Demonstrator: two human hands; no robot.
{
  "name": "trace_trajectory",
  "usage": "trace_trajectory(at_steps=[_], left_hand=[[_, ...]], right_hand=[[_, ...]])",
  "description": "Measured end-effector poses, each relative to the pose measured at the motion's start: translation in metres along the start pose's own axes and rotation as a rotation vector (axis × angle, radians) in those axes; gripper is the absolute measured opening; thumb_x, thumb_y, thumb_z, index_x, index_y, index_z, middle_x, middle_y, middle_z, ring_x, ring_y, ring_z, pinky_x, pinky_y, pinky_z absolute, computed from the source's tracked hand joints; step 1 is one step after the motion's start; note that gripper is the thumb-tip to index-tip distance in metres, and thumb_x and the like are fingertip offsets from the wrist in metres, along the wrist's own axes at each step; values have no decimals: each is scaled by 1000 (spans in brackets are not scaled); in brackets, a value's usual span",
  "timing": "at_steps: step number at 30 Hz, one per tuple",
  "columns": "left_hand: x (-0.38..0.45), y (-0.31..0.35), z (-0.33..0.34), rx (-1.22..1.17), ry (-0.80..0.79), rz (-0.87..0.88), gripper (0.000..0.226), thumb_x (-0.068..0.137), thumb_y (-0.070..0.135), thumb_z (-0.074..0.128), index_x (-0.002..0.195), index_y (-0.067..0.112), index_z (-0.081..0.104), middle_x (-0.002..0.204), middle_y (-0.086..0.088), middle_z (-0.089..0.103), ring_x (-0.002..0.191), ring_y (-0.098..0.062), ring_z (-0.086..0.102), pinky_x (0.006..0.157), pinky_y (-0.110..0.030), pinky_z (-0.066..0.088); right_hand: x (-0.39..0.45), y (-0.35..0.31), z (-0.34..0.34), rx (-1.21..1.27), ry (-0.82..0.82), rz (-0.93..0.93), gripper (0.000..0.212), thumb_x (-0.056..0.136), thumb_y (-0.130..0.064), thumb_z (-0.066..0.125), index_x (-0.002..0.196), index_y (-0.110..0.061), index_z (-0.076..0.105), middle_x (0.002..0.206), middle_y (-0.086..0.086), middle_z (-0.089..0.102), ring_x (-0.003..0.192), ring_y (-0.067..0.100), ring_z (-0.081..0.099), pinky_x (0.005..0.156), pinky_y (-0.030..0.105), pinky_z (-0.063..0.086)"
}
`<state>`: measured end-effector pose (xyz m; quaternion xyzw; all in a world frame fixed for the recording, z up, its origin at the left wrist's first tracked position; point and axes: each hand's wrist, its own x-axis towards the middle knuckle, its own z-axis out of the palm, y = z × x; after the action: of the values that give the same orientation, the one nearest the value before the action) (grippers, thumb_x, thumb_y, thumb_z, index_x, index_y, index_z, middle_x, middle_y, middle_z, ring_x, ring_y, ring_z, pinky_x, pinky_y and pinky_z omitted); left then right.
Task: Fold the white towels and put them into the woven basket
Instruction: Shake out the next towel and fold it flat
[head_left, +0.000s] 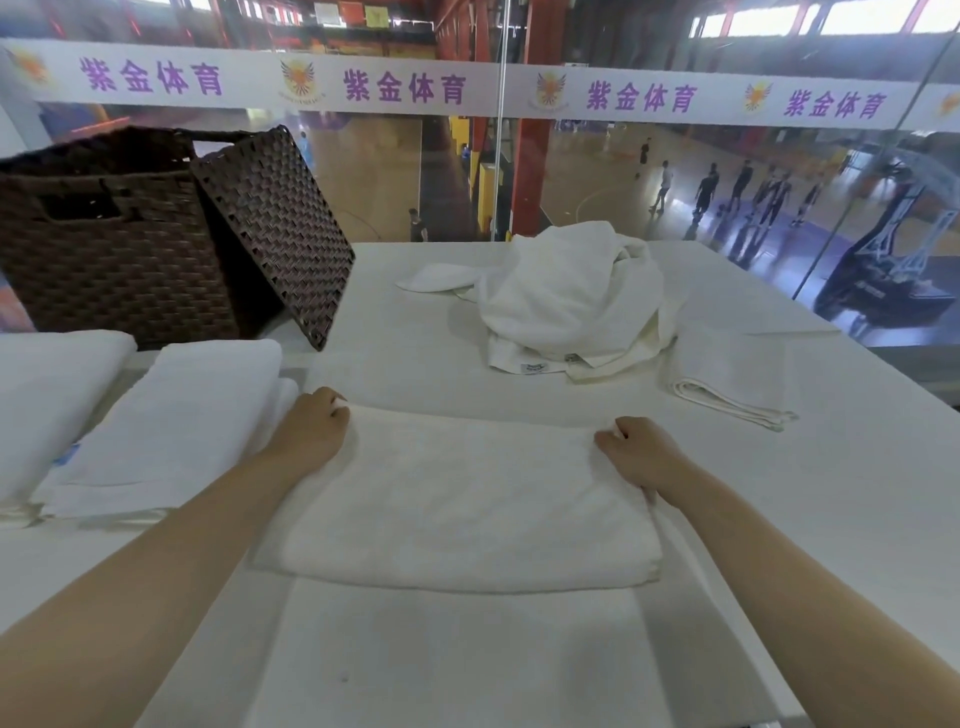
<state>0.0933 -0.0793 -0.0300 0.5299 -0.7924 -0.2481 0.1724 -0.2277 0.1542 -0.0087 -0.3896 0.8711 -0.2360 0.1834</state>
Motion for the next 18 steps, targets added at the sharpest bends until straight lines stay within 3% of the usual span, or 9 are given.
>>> trace_trajectory(at_steps=[5, 8, 12, 14, 15, 16, 17, 18], left_hand=[[-5, 2, 5, -7, 43, 39, 19, 97, 12, 41, 106, 18, 56, 116, -9, 52, 94, -23, 53, 80, -33, 45], [-11, 4, 8, -118, 57, 29, 26, 97, 6, 42, 111, 21, 58, 119, -5, 48, 92, -17, 50, 73, -26, 38], [-15, 7, 4, -386, 119, -42, 32, 93, 1, 47, 111, 23, 61, 111, -3, 54, 74, -16, 53, 59, -25, 41], [-17, 8, 3, -296, 91, -3, 31, 93, 0, 47, 113, 21, 59, 116, -5, 54, 91, -19, 57, 70, -24, 45], [-18, 8, 2, -198, 74, 29, 32, 93, 0, 47, 117, 19, 57, 122, -8, 52, 106, -22, 56, 82, -27, 45], [-20, 8, 3, -88, 62, 58, 34, 93, 2, 47, 124, 15, 54, 129, -11, 50, 118, -26, 52, 94, -31, 43], [-23, 8, 4, 26, 64, 87, 39, 94, 4, 48, 132, 12, 50, 137, -13, 46, 127, -28, 45, 104, -34, 37], [-27, 10, 5, 117, 90, 130, 44, 94, 6, 49, 138, 9, 45, 143, -14, 42, 133, -29, 39, 110, -36, 32]], right_hand=[[6, 2, 12, -46, 146, -66, 29, 99, -16, 47, 70, -9, 44, 89, 7, 47, 83, 22, 43, 65, 30, 24], [9, 3, 16, 19, 169, -72, 34, 96, -12, 49, 63, -12, 39, 77, 4, 44, 76, 21, 41, 58, 33, 20], [10, 8, 11, 116, 165, -70, 40, 91, -8, 50, 59, -18, 28, 59, 0, 36, 60, 21, 37, 50, 31, 21], [8, 7, 10, 77, 160, -84, 31, 91, -9, 49, 63, -19, 39, 69, 3, 46, 69, 24, 46, 54, 29, 29], [5, 5, 9, 51, 142, -72, 17, 92, -12, 49, 77, -19, 53, 84, 6, 54, 82, 27, 53, 62, 29, 37], [4, 5, 9, 19, 119, -53, 14, 93, -15, 50, 104, -17, 59, 104, 9, 56, 99, 29, 55, 76, 32, 43], [2, 4, 8, -55, 124, -43, 35, 93, -18, 51, 129, -16, 51, 123, 11, 53, 115, 31, 51, 92, 36, 43], [-1, 1, 6, -153, 140, -68, 50, 93, -19, 52, 141, -16, 40, 134, 11, 48, 123, 31, 46, 101, 40, 39]])
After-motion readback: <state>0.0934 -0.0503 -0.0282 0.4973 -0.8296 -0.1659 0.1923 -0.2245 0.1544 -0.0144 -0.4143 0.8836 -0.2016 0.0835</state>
